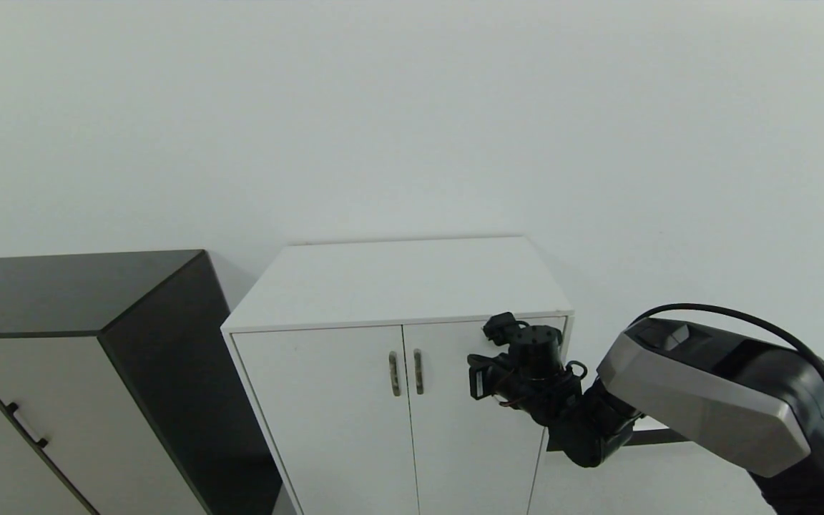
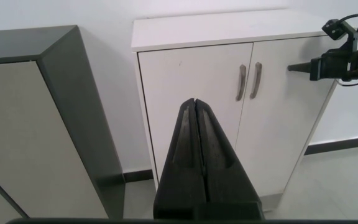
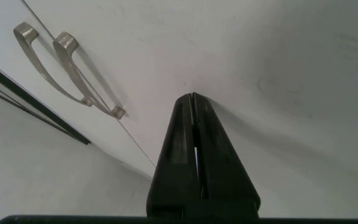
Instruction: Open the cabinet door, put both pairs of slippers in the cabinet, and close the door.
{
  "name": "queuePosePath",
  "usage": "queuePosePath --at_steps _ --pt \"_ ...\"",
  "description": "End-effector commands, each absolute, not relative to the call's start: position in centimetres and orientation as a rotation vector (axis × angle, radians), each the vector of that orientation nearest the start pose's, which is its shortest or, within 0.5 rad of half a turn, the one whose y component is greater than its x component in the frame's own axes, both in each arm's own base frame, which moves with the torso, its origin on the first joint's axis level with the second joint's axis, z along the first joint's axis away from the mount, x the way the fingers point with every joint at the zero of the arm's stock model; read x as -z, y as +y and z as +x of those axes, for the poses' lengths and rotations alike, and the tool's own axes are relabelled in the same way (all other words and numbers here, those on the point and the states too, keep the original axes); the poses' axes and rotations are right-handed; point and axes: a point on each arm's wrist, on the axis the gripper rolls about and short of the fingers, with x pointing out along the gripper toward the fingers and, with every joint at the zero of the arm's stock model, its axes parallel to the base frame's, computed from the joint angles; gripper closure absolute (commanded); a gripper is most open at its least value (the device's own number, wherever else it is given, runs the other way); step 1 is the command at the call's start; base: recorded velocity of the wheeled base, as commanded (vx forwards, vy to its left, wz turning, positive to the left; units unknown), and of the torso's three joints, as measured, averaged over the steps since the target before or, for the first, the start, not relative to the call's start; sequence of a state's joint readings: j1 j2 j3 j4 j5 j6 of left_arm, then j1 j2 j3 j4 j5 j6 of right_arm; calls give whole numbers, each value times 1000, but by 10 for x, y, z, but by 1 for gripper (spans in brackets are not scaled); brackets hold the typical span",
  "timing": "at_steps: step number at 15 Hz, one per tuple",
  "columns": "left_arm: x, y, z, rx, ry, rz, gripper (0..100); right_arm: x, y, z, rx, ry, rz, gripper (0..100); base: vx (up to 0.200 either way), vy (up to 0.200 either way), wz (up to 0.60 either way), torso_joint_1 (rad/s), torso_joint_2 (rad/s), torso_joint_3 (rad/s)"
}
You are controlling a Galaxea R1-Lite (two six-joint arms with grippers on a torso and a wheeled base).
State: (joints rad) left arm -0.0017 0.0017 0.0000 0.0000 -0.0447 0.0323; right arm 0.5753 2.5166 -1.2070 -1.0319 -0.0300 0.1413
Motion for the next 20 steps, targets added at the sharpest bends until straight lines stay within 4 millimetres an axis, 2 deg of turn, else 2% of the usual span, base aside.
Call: queuePosePath --at_steps 1,4,7,8,9,12,14,15,16,18,20 --pt "-76 -1 -23 46 -1 32 100 -5 249 381 -527 305 53 100 0 0 0 0 0 0" --pt "-76 -1 -23 46 1 32 100 -38 238 351 -543 294 57 100 0 0 0 0 0 0" --pt "-76 -1 -23 46 1 32 100 -71 212 309 -494 263 57 100 0 0 0 0 0 0" --pt "-76 -1 -23 46 1 32 100 -76 207 302 -479 257 57 100 0 0 0 0 0 0" --pt "-76 -1 -23 46 -1 32 100 -87 189 277 -466 245 59 100 0 0 0 0 0 0" --pt "-76 -1 -23 41 0 21 100 -109 149 225 -453 232 59 100 0 0 0 0 0 0" --pt "-76 -1 -23 40 0 9 100 -116 120 200 -355 221 48 100 0 0 0 0 0 0" --pt "-76 -1 -23 40 0 8 100 -115 109 192 -302 224 31 100 0 0 0 0 0 0" --pt "-76 -1 -23 40 0 9 100 -111 90 176 -222 235 -3 100 0 0 0 0 0 0" --pt "-76 -1 -23 40 0 15 100 -105 66 147 -158 253 -44 100 0 0 0 0 0 0" --pt "-76 -1 -23 40 0 14 100 -113 51 131 -47 251 -58 100 0 0 0 0 0 0"
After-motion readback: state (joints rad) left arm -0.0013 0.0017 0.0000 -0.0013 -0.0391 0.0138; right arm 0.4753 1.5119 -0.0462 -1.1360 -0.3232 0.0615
